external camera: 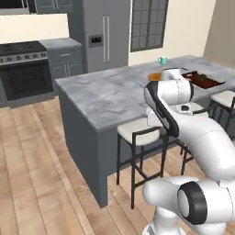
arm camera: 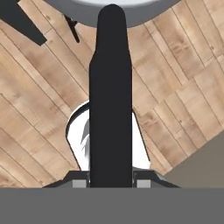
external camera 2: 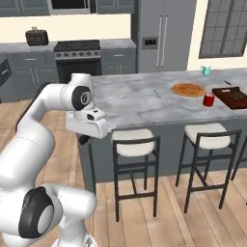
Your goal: Take the pizza cutter from the drawer on the right and place it on the dining counter for cutting.
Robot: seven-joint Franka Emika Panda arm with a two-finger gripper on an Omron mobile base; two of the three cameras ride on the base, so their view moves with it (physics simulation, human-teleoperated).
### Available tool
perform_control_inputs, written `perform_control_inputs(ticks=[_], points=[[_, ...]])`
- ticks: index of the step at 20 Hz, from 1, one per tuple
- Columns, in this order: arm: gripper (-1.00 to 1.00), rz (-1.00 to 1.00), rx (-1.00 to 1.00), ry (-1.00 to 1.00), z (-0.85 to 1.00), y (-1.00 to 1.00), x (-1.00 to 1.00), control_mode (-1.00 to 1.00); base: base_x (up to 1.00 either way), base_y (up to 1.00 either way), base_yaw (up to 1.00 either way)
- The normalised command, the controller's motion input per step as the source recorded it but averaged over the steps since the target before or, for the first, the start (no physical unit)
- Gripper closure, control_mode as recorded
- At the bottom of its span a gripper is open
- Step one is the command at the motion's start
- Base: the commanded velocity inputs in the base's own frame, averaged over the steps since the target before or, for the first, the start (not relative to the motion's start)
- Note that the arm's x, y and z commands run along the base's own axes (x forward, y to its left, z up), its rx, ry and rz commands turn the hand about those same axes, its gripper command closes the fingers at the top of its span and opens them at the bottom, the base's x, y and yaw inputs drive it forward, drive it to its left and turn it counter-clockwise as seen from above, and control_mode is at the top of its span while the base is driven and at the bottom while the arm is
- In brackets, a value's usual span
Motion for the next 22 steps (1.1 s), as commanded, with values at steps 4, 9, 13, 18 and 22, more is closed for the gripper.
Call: perform_control_inputs(ticks=[4, 9, 13, 18, 22], points=[[1.0, 0.0, 0.0, 0.0, 0.0, 0.0, 0.0, 1.0, 0.26, -1.0, 0.46], [1.0, 0.0, 0.0, 0.0, 0.0, 0.0, 0.0, 1.0, 0.36, -1.0, 0.36], [1.0, 0.0, 0.0, 0.0, 0.0, 0.0, 0.0, 1.0, 0.41, -1.0, 0.19], [1.0, 0.0, 0.0, 0.0, 0.0, 0.0, 0.0, 1.0, 0.61, -0.88, 0.19], [1.0, 0.0, 0.0, 0.0, 0.0, 0.0, 0.0, 1.0, 0.75, -0.8, 0.25]])
